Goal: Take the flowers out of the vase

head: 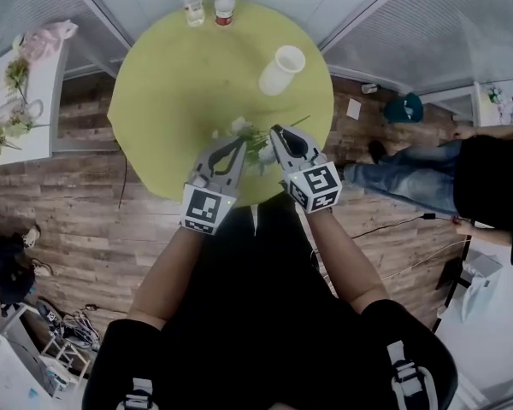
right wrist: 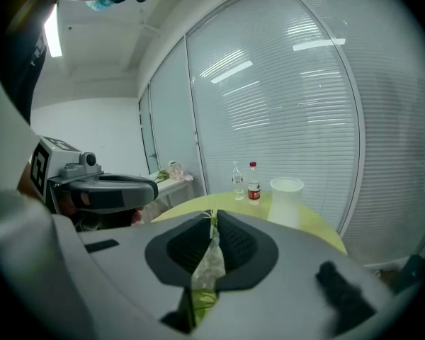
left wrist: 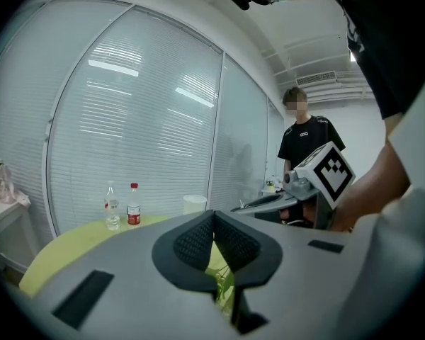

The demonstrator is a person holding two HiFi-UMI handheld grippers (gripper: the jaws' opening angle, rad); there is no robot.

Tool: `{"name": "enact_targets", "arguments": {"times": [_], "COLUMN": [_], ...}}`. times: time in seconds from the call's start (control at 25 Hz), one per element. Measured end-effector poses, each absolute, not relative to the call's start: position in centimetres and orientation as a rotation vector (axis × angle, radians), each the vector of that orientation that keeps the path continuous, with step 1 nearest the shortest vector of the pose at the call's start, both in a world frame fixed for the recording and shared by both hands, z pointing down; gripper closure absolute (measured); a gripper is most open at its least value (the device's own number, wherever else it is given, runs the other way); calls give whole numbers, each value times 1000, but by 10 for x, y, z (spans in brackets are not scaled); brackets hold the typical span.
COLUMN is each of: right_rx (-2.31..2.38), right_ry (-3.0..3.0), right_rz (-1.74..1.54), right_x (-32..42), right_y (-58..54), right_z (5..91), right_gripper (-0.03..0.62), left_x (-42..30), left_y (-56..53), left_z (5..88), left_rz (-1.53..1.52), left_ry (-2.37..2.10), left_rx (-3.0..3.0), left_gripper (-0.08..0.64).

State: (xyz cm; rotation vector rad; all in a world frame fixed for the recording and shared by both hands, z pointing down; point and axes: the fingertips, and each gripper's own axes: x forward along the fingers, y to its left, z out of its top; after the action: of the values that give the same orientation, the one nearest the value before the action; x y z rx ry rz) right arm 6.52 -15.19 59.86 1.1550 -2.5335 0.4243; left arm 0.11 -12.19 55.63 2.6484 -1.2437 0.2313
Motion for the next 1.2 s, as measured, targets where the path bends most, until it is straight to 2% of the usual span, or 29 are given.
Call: {"name": "enact_targets", "arguments": {"times": [0.64, 1.2], "right_rx": [1060, 979], "right_ry": [-2502, -2483], "right_rz": [519, 517], "right_x": [51, 39], "right_y": [-160, -156], "right_z": [683, 707], "right_gripper": [560, 555], "left_x": [2, -2], "left_y": [-134, -139], "left_z": [651, 665], "left_rz": [333, 358], "left_ry": [-1226, -1259], "left_rx": [2551, 2519], "left_gripper": [546, 546]}}
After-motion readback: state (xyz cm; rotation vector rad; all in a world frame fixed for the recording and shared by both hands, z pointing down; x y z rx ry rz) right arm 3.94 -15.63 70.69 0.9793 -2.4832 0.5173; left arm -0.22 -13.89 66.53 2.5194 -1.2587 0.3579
